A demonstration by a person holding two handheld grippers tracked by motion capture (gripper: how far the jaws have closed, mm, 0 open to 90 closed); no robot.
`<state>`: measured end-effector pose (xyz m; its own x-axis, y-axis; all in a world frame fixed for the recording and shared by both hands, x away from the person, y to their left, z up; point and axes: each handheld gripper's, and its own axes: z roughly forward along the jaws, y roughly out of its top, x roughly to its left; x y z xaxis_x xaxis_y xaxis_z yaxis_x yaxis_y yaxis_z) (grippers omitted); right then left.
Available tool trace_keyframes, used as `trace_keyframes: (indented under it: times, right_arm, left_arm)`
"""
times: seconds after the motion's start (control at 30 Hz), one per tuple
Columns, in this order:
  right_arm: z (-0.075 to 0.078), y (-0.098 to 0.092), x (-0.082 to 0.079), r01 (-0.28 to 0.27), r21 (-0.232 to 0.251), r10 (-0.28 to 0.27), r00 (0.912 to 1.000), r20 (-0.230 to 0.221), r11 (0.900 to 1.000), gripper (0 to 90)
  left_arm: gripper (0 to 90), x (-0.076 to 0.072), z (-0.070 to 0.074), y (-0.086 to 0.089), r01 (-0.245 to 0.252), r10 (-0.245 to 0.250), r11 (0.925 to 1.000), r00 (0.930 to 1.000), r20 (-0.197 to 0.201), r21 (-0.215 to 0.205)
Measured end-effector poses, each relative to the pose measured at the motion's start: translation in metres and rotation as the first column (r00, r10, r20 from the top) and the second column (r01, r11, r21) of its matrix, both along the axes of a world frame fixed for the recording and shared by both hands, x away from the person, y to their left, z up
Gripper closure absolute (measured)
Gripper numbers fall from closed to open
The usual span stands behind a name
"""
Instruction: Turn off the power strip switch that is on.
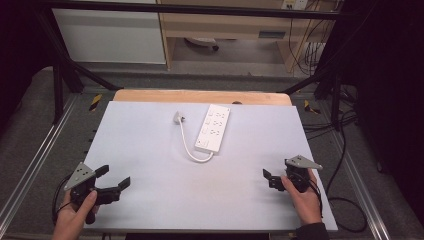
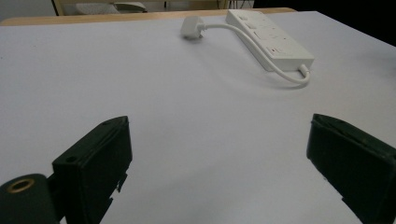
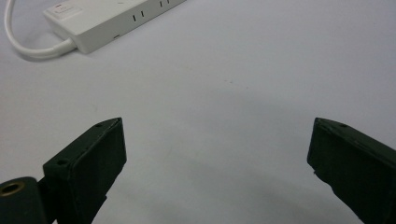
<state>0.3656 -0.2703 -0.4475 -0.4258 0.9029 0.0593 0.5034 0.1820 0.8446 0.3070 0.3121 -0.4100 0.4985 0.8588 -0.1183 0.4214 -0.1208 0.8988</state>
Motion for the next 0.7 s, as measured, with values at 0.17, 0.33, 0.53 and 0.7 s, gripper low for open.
trace_keyframes:
  times: [0.17,0.33,0.53,0.7]
  right_arm:
    - [0.001,0.0002,-0.0006,-0.006,0.003,0.006,0.9999,0.011,1.0,4.8]
    - [0.0012,0.0015,0.0001,-0.009,-0.001,0.009,0.9999,0.012,1.0,4.3]
    - [0.0,0.0035,0.0004,-0.011,-0.014,0.012,0.9999,0.004,1.0,4.0]
    - [0.0002,0.004,0.0007,-0.016,-0.017,0.016,0.9999,0.005,1.0,3.9]
  left_arm:
    - [6.6,0.0003,0.0005,-0.0006,0.0,0.0,0.9999,1.0,0.004,-0.011]
    - [6.6,0.0001,0.0006,-0.0011,0.005,-0.005,0.9999,1.0,0.005,-0.011]
    - [6.6,-0.0003,0.0008,-0.0038,0.015,-0.015,0.9998,0.9999,-0.002,-0.014]
    - [6.6,-0.001,0.0008,-0.0048,0.02,-0.02,0.9997,0.9998,-0.005,-0.016]
